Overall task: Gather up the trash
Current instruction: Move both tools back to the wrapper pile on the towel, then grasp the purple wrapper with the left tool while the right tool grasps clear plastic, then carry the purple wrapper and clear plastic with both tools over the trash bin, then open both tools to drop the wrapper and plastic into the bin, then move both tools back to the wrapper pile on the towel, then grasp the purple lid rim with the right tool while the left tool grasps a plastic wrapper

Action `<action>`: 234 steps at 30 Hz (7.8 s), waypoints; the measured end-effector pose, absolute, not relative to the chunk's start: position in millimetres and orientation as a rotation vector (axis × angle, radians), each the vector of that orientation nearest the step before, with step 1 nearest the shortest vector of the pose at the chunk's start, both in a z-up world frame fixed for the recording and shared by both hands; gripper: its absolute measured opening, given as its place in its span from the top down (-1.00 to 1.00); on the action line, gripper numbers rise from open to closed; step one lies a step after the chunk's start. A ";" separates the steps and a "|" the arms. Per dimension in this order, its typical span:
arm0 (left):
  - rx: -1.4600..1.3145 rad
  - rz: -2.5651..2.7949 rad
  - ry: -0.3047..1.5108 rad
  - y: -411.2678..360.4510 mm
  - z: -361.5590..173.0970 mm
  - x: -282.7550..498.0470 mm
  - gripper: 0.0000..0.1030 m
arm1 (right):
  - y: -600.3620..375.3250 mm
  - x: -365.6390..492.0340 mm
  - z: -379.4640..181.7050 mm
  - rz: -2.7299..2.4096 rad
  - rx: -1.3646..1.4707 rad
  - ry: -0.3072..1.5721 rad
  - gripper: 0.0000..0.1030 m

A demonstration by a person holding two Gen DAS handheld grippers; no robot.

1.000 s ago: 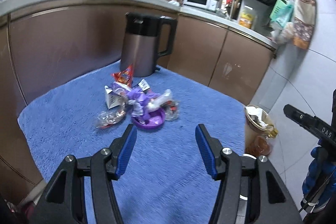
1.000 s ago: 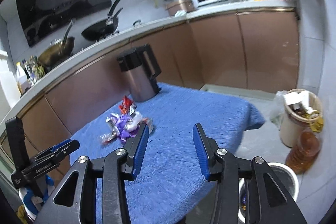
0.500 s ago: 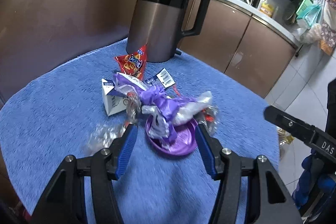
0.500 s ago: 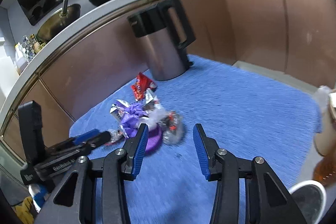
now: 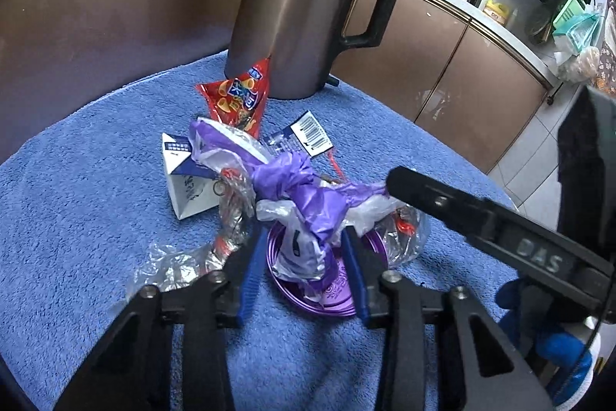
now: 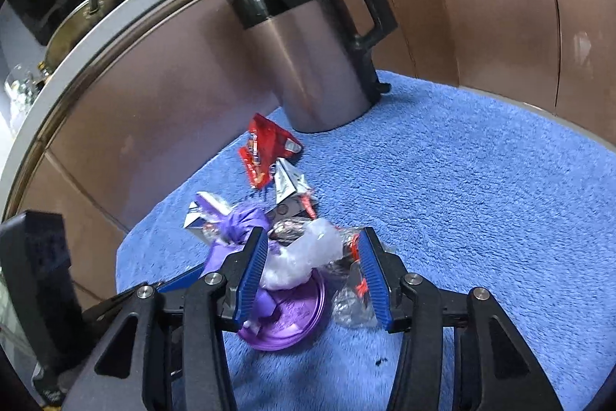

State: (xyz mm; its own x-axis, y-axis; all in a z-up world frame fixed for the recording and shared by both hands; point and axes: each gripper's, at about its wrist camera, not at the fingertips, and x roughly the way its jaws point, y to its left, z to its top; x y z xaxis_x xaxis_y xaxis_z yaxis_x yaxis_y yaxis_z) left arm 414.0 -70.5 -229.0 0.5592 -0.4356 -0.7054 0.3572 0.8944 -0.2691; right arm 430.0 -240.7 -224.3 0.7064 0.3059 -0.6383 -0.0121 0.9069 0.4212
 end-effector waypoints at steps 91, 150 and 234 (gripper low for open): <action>0.274 -0.950 0.827 -351.7 -171.4 176.9 0.51 | -533.0 30.4 -217.4 -0.569 0.549 0.539 0.82; -0.134 -0.426 0.371 42.3 -31.3 155.2 -0.19 | -261.0 135.1 -3.9 0.046 0.182 0.370 0.27; -0.057 -0.418 0.901 7.4 -258.1 411.3 0.53 | -206.0 421.1 -241.6 -0.039 0.527 1.028 0.47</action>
